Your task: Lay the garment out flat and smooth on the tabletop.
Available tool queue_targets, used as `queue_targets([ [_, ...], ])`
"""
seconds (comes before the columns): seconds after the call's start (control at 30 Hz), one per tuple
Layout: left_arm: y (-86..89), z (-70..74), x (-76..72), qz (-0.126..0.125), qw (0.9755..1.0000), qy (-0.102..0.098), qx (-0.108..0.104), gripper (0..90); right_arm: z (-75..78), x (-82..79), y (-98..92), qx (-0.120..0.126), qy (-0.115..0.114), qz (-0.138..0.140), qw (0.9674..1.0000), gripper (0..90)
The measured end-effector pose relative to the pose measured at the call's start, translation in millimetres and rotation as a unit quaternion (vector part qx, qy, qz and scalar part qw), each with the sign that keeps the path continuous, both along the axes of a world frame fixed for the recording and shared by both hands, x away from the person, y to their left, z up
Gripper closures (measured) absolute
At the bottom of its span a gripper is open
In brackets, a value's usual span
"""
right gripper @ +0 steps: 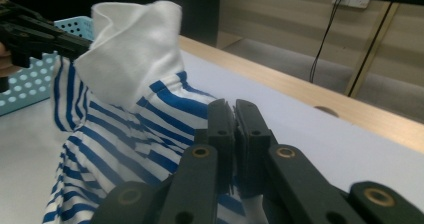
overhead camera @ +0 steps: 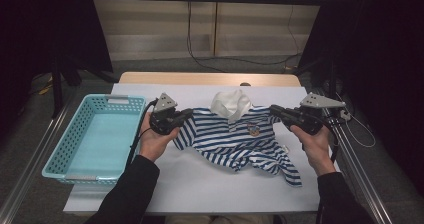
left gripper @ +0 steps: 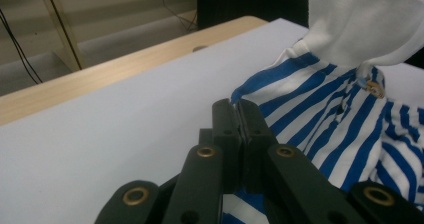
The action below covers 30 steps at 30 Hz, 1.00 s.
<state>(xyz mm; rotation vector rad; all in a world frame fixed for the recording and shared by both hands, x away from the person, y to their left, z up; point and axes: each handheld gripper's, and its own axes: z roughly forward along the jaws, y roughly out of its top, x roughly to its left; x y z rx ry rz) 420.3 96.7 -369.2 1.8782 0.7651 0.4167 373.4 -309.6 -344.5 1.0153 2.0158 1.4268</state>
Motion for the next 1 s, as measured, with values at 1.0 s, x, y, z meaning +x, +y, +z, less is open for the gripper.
queue_targets([
  [1.0, -3.0, -8.4, 55.4, 0.064, 0.9967, 0.03, -0.04, 88.2, -16.7, 75.6, 8.2, 0.022, 0.006, -0.041, 0.9989, 86.3],
])
